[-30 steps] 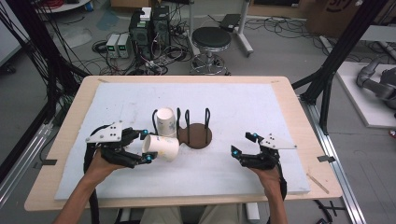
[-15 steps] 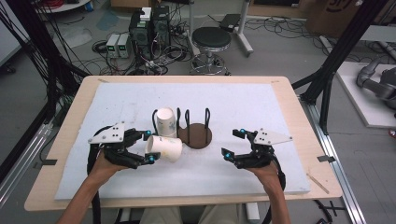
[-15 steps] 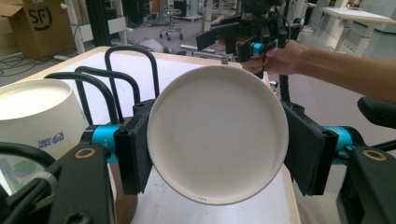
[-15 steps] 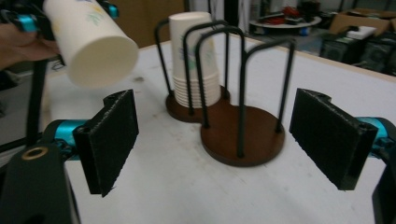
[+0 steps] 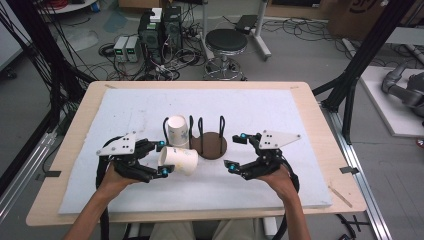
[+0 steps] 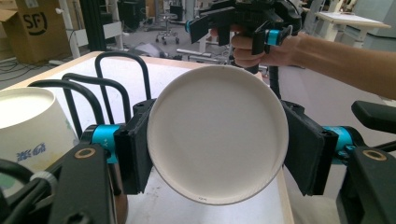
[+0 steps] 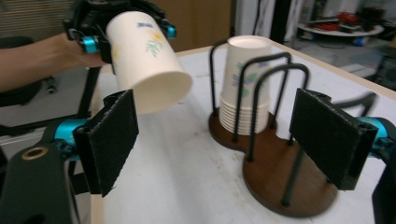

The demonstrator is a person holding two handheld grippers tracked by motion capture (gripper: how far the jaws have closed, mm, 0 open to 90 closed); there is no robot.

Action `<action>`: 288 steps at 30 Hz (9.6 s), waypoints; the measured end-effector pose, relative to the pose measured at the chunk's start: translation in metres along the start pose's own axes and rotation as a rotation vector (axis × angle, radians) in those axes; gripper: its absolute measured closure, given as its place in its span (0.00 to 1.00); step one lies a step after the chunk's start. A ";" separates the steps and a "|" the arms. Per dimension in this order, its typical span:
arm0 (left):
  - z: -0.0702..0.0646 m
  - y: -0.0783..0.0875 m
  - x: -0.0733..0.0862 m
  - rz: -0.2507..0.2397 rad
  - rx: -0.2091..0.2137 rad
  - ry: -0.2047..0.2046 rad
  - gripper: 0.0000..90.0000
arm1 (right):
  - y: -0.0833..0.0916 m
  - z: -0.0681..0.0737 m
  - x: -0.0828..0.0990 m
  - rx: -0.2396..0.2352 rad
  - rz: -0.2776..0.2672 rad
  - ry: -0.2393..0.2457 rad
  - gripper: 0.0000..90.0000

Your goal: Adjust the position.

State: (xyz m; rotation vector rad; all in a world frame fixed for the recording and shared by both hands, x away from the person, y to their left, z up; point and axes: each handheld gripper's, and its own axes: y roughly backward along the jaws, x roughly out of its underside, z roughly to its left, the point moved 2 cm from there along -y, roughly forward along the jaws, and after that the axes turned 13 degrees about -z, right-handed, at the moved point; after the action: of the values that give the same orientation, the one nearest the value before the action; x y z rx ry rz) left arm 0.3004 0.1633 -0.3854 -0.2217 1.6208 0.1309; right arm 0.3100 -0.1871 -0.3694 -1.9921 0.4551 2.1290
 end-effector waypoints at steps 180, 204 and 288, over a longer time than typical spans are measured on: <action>0.003 -0.042 -0.043 0.730 0.017 -0.032 0.12 | -0.104 0.019 -0.032 -0.303 0.618 0.174 0.35; 0.003 -0.069 -0.036 0.747 0.061 -0.041 0.15 | -0.108 0.023 -0.030 -0.333 0.623 0.176 0.35; 0.008 -0.028 -0.004 0.459 0.049 -0.007 0.41 | -0.067 0.004 -0.039 -0.254 0.268 0.086 0.20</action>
State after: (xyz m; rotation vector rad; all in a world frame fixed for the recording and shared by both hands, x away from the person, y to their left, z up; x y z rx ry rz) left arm 0.3144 0.1384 -0.3804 0.1922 1.6434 0.4414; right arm 0.3323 -0.1198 -0.3366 -2.2807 0.5132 2.3697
